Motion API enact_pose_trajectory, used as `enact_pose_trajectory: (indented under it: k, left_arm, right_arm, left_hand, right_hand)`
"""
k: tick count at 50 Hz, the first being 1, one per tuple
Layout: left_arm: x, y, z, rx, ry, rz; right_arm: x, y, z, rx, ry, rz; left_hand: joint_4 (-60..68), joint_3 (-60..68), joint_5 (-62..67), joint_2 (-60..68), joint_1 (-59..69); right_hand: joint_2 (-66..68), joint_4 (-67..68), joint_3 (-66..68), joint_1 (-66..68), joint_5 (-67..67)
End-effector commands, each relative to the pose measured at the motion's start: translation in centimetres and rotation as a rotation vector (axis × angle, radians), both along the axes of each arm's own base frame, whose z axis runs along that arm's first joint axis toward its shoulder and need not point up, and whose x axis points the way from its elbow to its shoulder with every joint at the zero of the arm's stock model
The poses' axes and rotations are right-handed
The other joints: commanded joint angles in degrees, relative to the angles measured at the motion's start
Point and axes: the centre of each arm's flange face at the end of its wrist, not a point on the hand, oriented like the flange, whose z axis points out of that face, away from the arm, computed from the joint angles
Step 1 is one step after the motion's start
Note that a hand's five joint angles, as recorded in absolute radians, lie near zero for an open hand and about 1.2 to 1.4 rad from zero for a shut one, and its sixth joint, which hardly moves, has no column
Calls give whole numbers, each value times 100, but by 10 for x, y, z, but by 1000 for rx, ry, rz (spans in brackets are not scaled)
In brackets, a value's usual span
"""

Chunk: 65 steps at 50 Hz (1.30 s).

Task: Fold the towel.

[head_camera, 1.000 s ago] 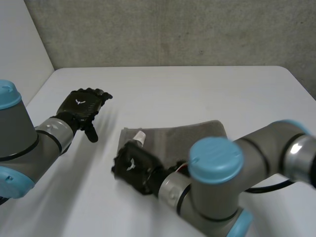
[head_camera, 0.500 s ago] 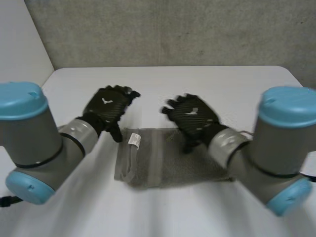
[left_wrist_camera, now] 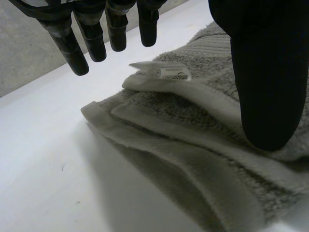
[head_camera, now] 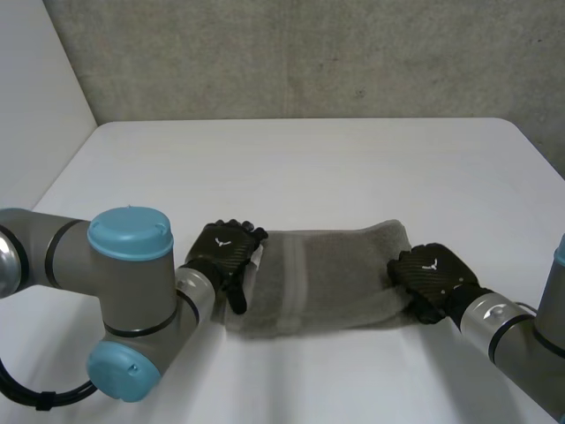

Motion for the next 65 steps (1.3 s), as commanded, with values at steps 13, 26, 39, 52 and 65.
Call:
enact_pose_trajectory:
  k: [13,26,39,52,65]
  left_arm:
    - [36,-19,57,-107,65,115]
    - [93,-39,92,-183,103,276]
    - [70,-32,109,-222,165,146]
    - [11,-5,119,-130,376,7]
    - [-14,3,36,108,281,66]
  right_arm:
    - [128,52,62,-414,21,382]
    - [189,109,-3,-408,198,695]
    - [171,74,75,-289,-123,439]
    - [82,12,100,38,-324,29]
    - [66,1,84,153,-319,-21]
  left_hand:
    - [121,121,89,112,139]
    - [88,88,56,78,105]
    - [138,138,106,129,156]
    - [490,490,459,481,508]
    - [542,542,510,533,560]
  right_hand:
    - [1806,1771,1838,3125,2033]
    - [1806,1771,1838,3125,2033]
    - [-5194,-5229,-5162,-3875,-4967]
    - [-5194,-5229,-5162,-3875,-4967]
    - [-5194,-5229,-5162,-3875,-4967]
